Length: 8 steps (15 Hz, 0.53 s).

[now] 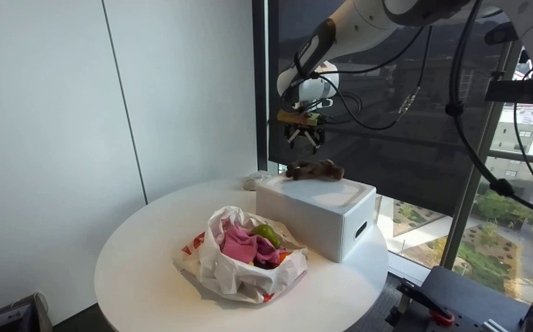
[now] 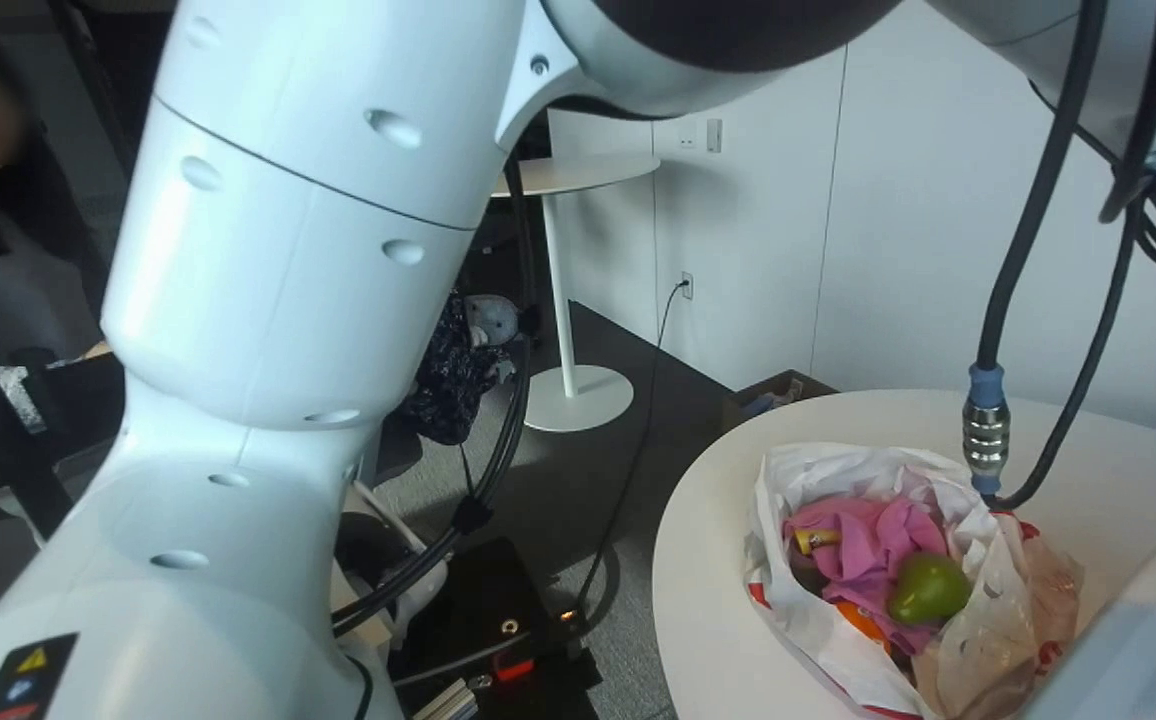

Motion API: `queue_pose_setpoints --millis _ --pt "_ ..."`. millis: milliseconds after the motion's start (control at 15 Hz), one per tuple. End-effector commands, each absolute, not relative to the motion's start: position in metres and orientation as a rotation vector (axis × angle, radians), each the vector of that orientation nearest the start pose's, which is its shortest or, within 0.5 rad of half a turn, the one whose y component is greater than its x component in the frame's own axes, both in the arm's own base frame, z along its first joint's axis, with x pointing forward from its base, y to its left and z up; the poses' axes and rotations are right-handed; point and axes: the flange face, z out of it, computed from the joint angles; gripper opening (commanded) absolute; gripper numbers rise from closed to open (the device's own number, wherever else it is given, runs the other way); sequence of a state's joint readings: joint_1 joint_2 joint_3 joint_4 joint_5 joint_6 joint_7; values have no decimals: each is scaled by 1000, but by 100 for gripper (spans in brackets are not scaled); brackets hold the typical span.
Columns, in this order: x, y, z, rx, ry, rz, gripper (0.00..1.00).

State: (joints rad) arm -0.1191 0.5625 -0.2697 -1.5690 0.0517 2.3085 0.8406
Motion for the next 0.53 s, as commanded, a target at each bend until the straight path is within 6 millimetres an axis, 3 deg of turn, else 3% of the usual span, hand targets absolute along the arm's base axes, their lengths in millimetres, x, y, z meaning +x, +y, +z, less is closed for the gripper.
queue_pose_setpoints --millis 0,267,467 --pt "694 -275 336 -2497 2023 -445 100" --pt "697 -308 322 -2370 2215 -334 100" --pt "693 -312 316 -2317 2254 -118 100"
